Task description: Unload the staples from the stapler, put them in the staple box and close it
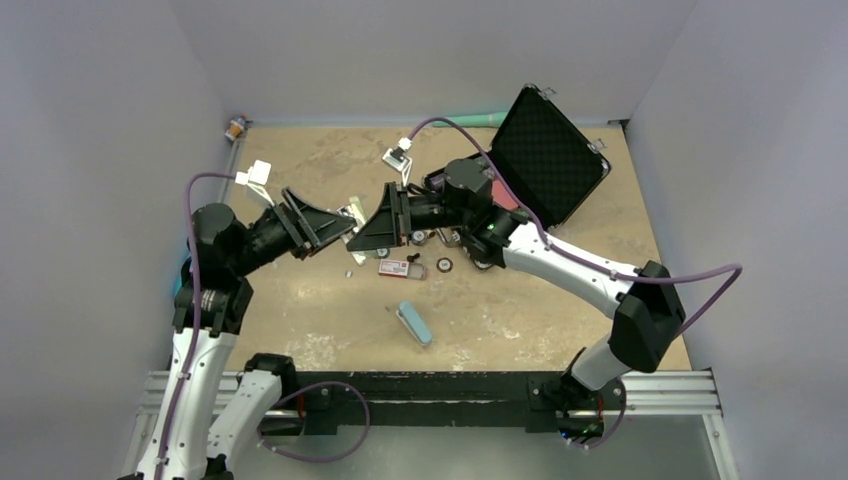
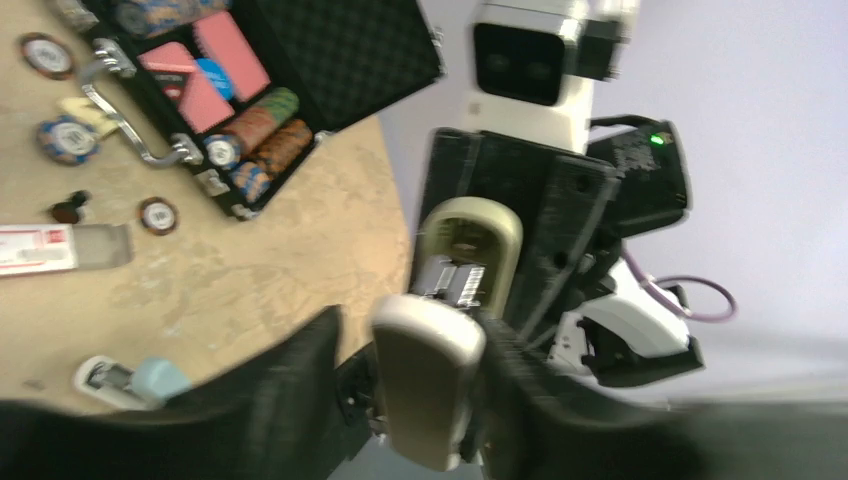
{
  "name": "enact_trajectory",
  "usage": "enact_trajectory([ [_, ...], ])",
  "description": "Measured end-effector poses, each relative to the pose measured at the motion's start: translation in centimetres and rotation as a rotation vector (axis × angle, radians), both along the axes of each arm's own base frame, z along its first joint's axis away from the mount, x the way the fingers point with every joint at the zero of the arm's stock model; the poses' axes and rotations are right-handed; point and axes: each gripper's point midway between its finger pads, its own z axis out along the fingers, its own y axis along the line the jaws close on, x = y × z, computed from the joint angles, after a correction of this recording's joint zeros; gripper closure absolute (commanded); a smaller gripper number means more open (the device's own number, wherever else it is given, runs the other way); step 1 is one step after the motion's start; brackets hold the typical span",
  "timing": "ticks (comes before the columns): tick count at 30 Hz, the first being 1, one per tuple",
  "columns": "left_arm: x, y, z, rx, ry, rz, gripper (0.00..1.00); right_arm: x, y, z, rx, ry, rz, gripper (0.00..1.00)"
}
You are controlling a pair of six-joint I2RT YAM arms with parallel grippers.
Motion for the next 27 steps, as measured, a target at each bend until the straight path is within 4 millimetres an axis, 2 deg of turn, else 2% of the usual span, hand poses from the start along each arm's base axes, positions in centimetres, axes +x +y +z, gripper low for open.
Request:
enact_trajectory([
  [1,0.0,0.0,-0.1,0.009,0.001,0.001,0.04,0.0,0.0,-0.1,-0.003,-0.001,-0.001,1.0],
  [2,0.3,0.3,-0.7,0.03,0.017,0.024,0.01,0.0,0.0,0.0,0.001,-0.005,0.0,1.0],
  [4,0.5,0.6,-1.4,0.043,0.051,0.044,0.0,0.1,-0.5,0.6,0.004,-0.023,-0.015,1.0],
  [6,0.5,0.7,-1.5,0.061,0.069,0.051,0.0,0.1,-0.9,0.2,-0.024,-0.027,-0.032,1.0],
  [10,-0.1,1.7,-2.0,0.145,0.08,0.096,0.0,1.0,-1.7,-1.8,-0.118,-0.015,-0.082,1.0],
  [13,-0.8,2.7,-3.3,0.218,0.102,0.138,0.0,2.6,-3.2,-3.3,-0.195,0.003,-0.163,1.0],
  [17,-2.1,4.5,-6.1,0.338,0.162,0.198,0.0,5.8,-8.0,-5.5,-0.305,0.028,-0.347,1.0],
  [18,-2.4,5.0,-6.8,0.371,0.181,0.214,0.0,6.9,-9.8,-6.2,-0.345,0.033,-0.422,1.0],
  [21,-3.2,6.5,-8.6,0.457,0.224,0.256,0.0,8.6,-13.7,-7.9,-0.453,0.044,-0.583,1.0],
  [25,-4.4,8.1,-10.1,0.552,0.251,0.297,0.0,9.1,-17.2,-11.2,-0.615,0.07,-0.723,1.0],
  [27,-4.8,8.7,-10.5,0.586,0.254,0.31,0.0,9.0,-19.1,-13.6,-0.712,0.094,-0.791,1.0],
])
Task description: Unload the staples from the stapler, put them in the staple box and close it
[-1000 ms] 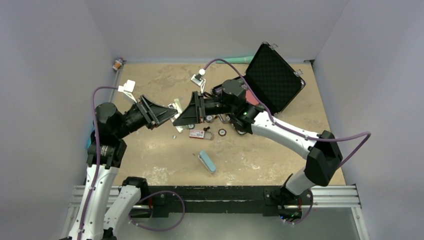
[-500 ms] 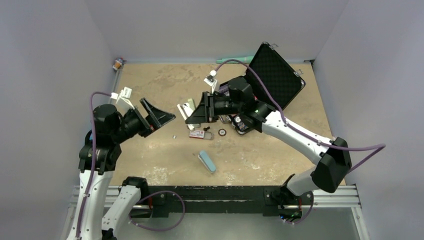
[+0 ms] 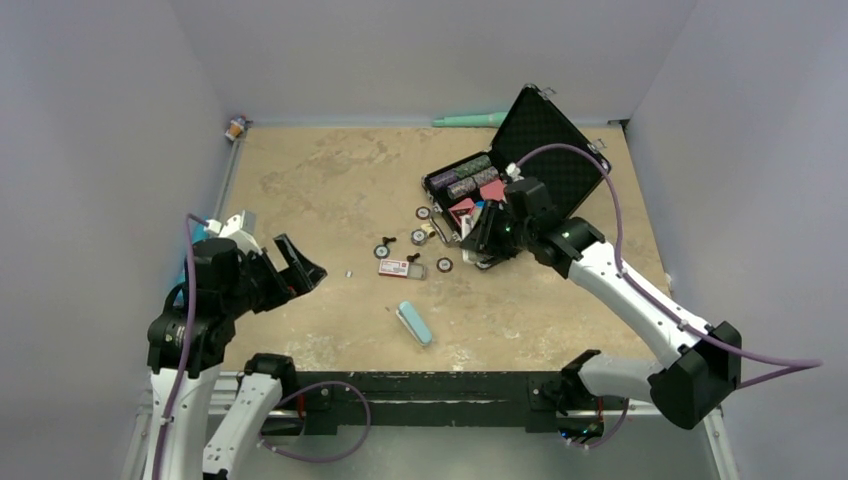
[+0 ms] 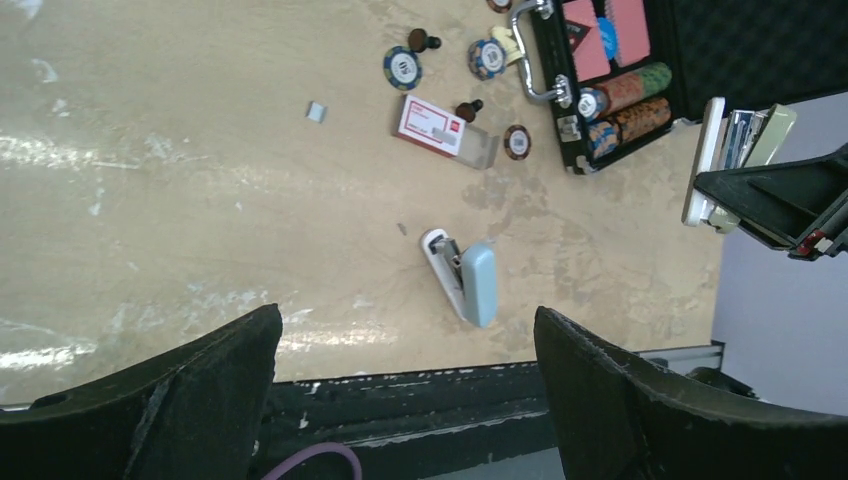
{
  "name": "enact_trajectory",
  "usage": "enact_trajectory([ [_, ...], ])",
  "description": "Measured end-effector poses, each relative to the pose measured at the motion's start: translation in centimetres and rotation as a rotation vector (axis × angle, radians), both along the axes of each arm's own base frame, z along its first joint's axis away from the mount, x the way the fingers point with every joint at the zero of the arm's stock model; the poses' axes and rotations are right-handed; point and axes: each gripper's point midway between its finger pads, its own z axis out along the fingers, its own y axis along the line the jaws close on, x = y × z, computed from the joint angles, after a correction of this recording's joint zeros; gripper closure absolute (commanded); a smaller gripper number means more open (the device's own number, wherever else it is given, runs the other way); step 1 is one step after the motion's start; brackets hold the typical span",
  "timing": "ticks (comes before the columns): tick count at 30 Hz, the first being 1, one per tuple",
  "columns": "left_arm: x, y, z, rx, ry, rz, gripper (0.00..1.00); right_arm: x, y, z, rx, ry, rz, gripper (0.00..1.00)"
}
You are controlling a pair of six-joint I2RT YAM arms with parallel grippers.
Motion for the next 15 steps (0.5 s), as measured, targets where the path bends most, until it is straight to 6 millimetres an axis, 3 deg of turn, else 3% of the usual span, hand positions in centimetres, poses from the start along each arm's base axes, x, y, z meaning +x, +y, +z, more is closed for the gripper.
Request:
enact_trajectory([
  [7,-1.1,1.8,-1.6,0.106,0.006,0.03,0.0,-1.6,-7.5,-8.1,-0.291,0.144,-0.273,1.0],
  [15,-2.6,2.7,-4.0,0.155,0.033,0.035,0.0,-4.1,-12.4,-14.7,-0.465,0.285,-0.467,1.0],
])
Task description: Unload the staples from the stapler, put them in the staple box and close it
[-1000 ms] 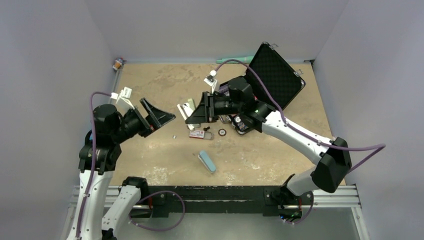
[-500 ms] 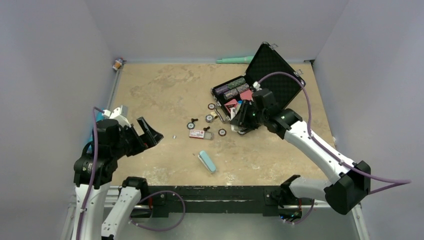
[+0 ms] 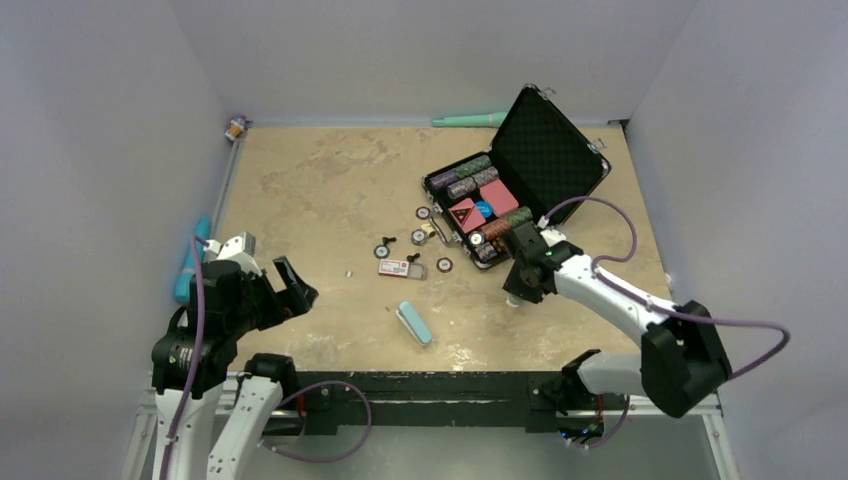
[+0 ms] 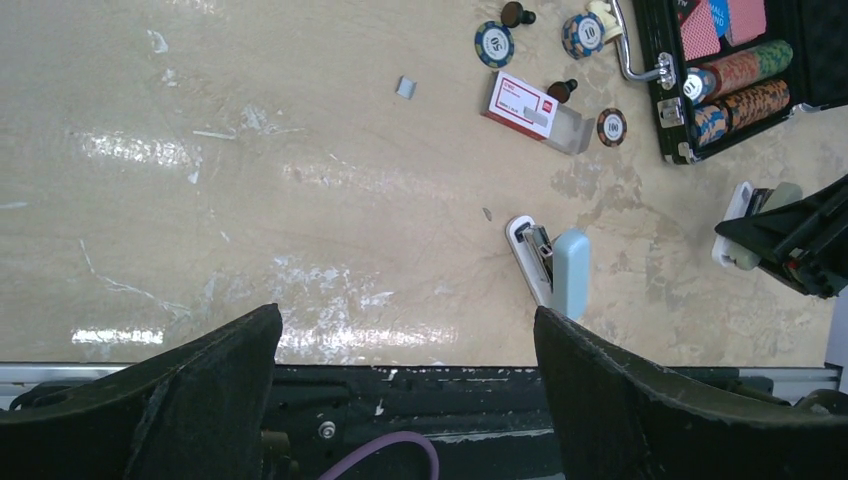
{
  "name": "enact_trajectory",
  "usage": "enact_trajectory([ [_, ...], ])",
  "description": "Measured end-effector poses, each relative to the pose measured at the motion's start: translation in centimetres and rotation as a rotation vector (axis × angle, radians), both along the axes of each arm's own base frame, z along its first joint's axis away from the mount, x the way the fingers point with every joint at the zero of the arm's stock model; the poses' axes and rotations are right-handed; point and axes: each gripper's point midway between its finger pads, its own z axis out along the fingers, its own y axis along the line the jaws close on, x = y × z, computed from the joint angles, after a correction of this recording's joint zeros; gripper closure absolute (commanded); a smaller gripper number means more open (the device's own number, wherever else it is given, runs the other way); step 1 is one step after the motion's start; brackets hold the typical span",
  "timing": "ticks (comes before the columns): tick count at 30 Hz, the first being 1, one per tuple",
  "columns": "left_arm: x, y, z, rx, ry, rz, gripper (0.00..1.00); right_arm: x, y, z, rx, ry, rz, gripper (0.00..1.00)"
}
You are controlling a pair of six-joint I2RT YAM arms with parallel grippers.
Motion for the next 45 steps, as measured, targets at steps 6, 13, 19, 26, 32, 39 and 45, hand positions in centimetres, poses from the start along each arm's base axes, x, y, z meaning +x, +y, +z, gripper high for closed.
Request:
enact_trajectory([
  [6,-0.1,0.2,-0.1,0.021,-0.005,-0.008,0.0,0.0,-1.4,-4.5,-0.104,0.121,-0.057,1.0],
  [13,-0.1,0.3,0.0,0.031,-0.012,-0.013,0.0,2.1,-1.4,-4.7,-0.097,0.114,-0.093,0.13],
  [19,-0.2,0.3,0.0,0.033,-0.018,-0.016,0.0,3.7,-1.0,-3.9,-0.079,0.075,-0.066,0.01],
  [26,-0.2,0.2,0.0,0.032,-0.018,-0.024,0.01,4.9,0.5,0.0,-0.023,-0.011,0.02,0.02],
  [32,-0.4,-0.4,0.0,0.024,-0.018,-0.063,0.02,3.2,6.0,5.3,0.116,-0.122,0.296,0.02],
  [39,-0.6,-0.8,0.0,0.025,-0.02,-0.105,0.02,-2.1,15.4,8.5,0.227,-0.168,0.695,0.1],
  [45,-0.7,-0.9,0.1,0.023,-0.02,-0.109,0.02,-4.8,18.9,8.9,0.214,-0.202,0.852,0.1],
])
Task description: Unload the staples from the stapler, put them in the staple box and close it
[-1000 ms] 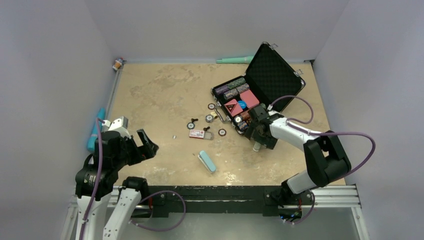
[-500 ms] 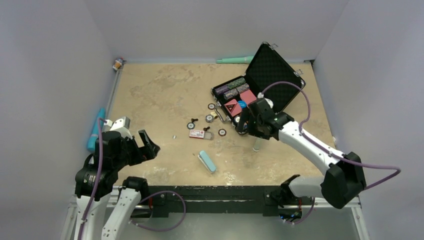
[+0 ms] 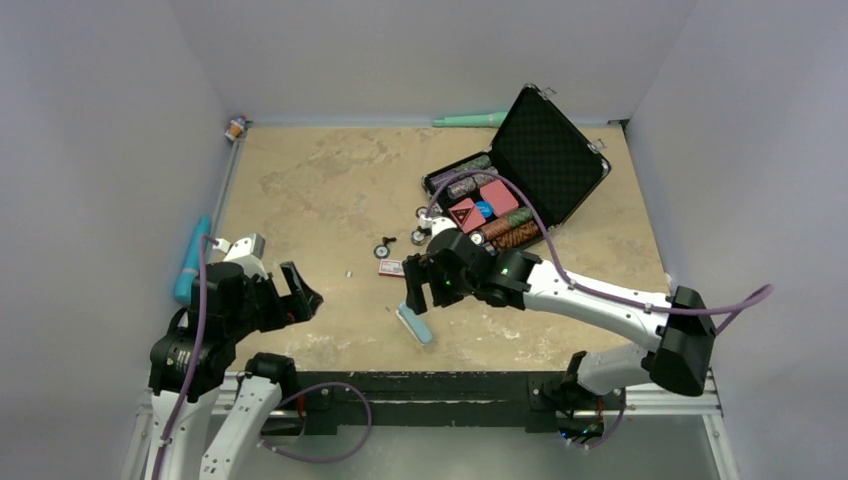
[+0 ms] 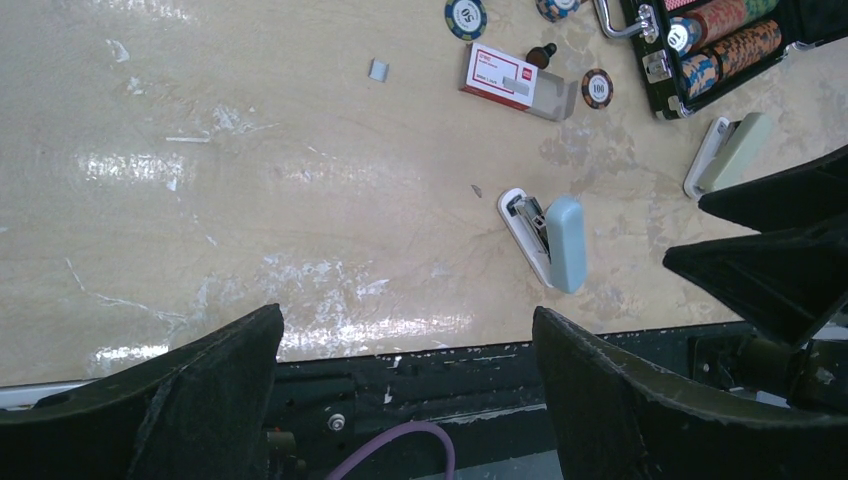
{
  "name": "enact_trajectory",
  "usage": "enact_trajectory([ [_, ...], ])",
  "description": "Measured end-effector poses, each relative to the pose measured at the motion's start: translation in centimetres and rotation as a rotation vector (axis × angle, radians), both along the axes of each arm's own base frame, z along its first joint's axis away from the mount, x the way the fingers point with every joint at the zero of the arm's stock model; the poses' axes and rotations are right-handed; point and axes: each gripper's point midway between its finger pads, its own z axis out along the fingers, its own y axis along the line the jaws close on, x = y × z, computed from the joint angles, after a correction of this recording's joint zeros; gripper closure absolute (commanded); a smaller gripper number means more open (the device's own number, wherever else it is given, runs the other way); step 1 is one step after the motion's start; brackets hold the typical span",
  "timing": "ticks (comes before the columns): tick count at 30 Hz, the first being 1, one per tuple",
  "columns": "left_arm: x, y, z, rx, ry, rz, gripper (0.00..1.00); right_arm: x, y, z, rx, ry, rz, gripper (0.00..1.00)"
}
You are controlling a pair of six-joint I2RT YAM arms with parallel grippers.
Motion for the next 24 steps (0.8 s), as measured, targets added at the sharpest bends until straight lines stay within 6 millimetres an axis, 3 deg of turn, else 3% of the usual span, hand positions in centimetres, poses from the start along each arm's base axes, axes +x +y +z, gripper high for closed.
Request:
enact_trajectory([
  [4,0.0,0.0,0.0,0.0,0.001,-0.001,0.03,-1.1,2.4,-0.8,-0.053,-0.035,0.071,0.1],
  [7,0.0,0.0,-0.1,0.0,0.002,-0.001,0.03,-1.5,3.4,-2.7,-0.117,-0.039,0.087,0.11],
  [14,0.0,-0.2,-0.2,-0.003,0.001,-0.013,0.03,-2.0,3.6,-6.4,-0.215,-0.002,0.084,0.12],
  [24,0.0,-0.4,-0.2,-0.01,0.003,-0.026,0.05,-2.0,4.3,-8.4,-0.223,0.021,0.081,0.23],
])
